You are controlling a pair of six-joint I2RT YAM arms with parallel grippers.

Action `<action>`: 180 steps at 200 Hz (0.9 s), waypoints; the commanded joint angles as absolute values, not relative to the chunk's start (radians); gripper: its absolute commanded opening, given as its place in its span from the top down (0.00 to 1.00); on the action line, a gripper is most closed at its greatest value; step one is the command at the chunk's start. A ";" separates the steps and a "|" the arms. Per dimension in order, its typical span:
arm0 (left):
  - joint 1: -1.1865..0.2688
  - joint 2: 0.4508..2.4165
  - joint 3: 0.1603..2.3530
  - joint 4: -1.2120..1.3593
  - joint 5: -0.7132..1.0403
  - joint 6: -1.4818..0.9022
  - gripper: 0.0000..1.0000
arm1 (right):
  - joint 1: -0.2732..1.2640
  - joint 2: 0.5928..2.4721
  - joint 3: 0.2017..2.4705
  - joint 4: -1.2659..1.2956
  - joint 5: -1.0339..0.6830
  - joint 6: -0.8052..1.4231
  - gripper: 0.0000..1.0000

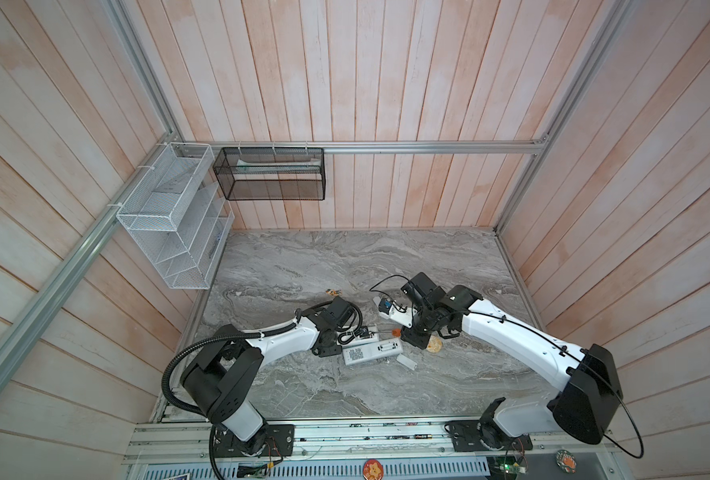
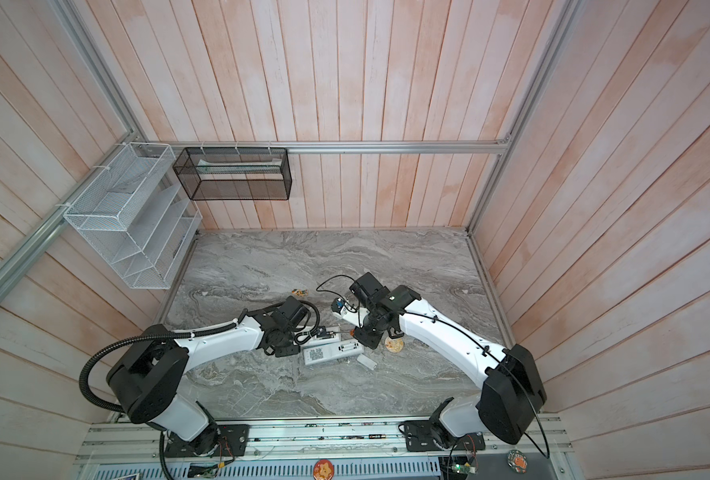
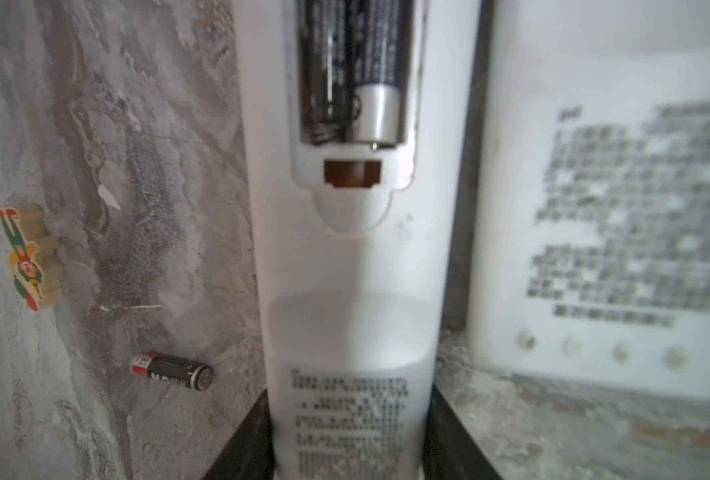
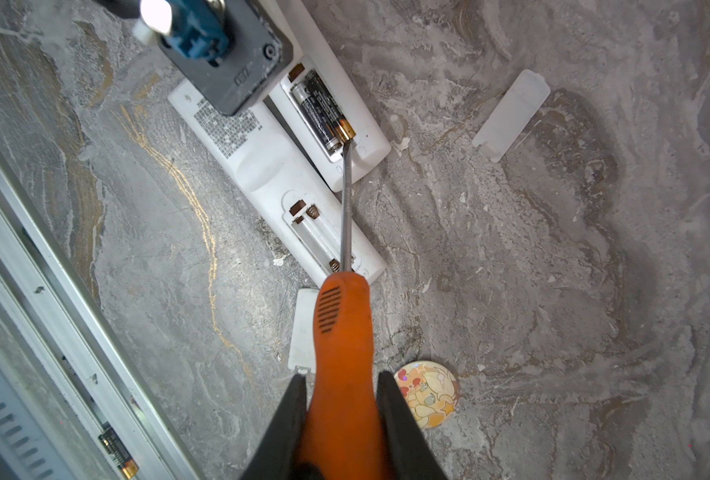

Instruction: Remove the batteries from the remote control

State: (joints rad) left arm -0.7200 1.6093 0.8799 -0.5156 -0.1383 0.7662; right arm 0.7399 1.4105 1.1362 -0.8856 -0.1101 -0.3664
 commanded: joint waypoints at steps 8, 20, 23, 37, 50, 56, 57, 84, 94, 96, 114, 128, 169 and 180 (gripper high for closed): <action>-0.727 1.583 0.875 -0.503 -0.105 0.782 1.00 | 0.744 1.439 1.118 -0.854 -0.137 -0.362 1.00; -0.727 1.582 0.875 -0.501 -0.103 0.782 1.00 | 0.743 1.439 1.118 -0.851 -0.153 -0.366 1.00; -0.726 1.582 0.876 -0.500 -0.102 0.781 1.00 | 0.744 1.439 1.118 -0.849 -0.161 -0.365 1.00; -0.727 1.580 0.874 -0.494 -0.102 0.782 1.00 | 0.744 1.435 1.117 -0.833 -0.210 -0.374 1.00; -0.727 1.580 0.870 -0.494 -0.101 0.783 1.00 | 0.744 1.427 1.111 -0.815 -0.261 -0.378 1.00; -0.727 1.579 0.871 -0.494 -0.100 0.783 1.00 | 0.744 1.422 1.107 -0.804 -0.277 -0.378 1.00; -0.727 1.579 0.871 -0.494 -0.100 0.783 1.00 | 0.744 1.421 1.106 -0.803 -0.280 -0.379 1.00; -0.726 1.575 0.868 -0.493 -0.101 0.784 1.00 | 0.744 1.395 1.094 -0.785 -0.323 -0.380 1.00; -0.726 1.576 0.867 -0.493 -0.104 0.784 1.00 | 0.744 1.388 1.096 -0.793 -0.307 -0.374 1.00; -0.726 1.578 0.867 -0.493 -0.104 0.784 1.00 | 0.744 1.387 1.097 -0.797 -0.301 -0.372 1.00; -0.726 1.580 0.868 -0.494 -0.109 0.782 1.00 | 0.745 1.379 1.116 -0.836 -0.201 -0.342 1.00; -0.726 1.580 0.868 -0.494 -0.110 0.782 1.00 | 0.744 1.379 1.128 -0.871 -0.125 -0.329 1.00; -0.726 1.581 0.870 -0.494 -0.114 0.781 1.00 | 0.744 1.405 1.151 -0.930 -0.038 -0.325 1.00; -0.726 1.579 0.870 -0.494 -0.115 0.782 1.00 | 0.744 1.410 1.159 -0.929 -0.033 -0.323 1.00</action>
